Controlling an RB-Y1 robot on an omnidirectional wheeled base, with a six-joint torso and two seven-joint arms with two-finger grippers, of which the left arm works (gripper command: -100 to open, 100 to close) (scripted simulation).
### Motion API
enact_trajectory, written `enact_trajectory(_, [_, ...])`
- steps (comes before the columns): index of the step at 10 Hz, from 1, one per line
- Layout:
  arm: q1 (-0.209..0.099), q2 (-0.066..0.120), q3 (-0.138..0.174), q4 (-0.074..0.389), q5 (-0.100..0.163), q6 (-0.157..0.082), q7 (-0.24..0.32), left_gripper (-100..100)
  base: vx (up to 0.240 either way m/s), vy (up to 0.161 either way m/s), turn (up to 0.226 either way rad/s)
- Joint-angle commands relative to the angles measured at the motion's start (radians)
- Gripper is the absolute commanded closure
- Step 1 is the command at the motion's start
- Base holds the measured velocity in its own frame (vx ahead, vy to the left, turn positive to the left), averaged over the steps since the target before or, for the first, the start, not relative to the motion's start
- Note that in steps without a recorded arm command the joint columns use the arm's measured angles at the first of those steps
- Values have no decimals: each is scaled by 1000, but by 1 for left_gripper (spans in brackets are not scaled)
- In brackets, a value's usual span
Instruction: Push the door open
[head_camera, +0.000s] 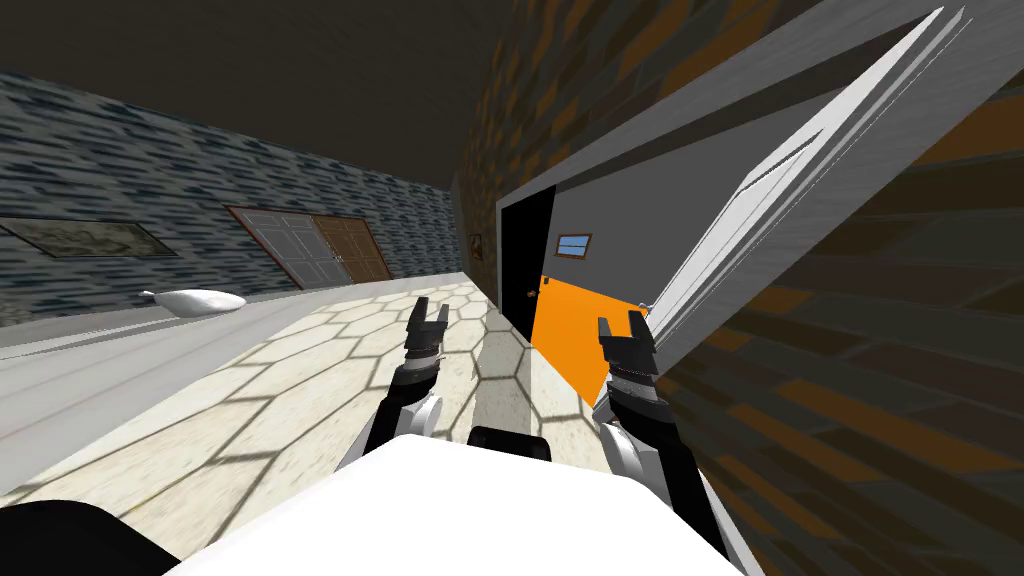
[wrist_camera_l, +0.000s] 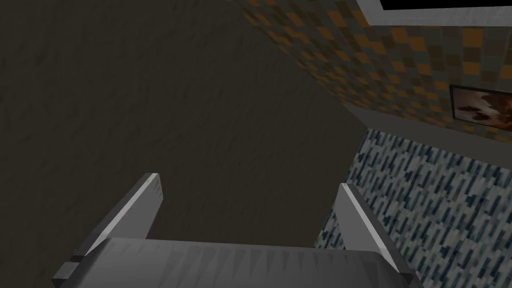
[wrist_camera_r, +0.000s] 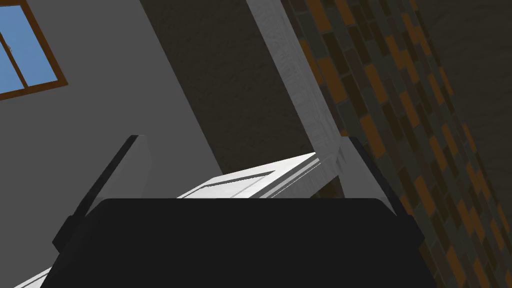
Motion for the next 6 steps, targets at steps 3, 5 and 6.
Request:
enact_trajectory(3, [-30, 27, -7, 76, 30, -12, 59, -100, 146, 35, -166])
enact_trajectory(5, [-46, 37, -10, 116, 45, -19, 90, -100, 168, 69, -150])
enact_trajectory(6, [-57, 45, -13, 145, 56, -23, 112, -100, 143, 56, -145])
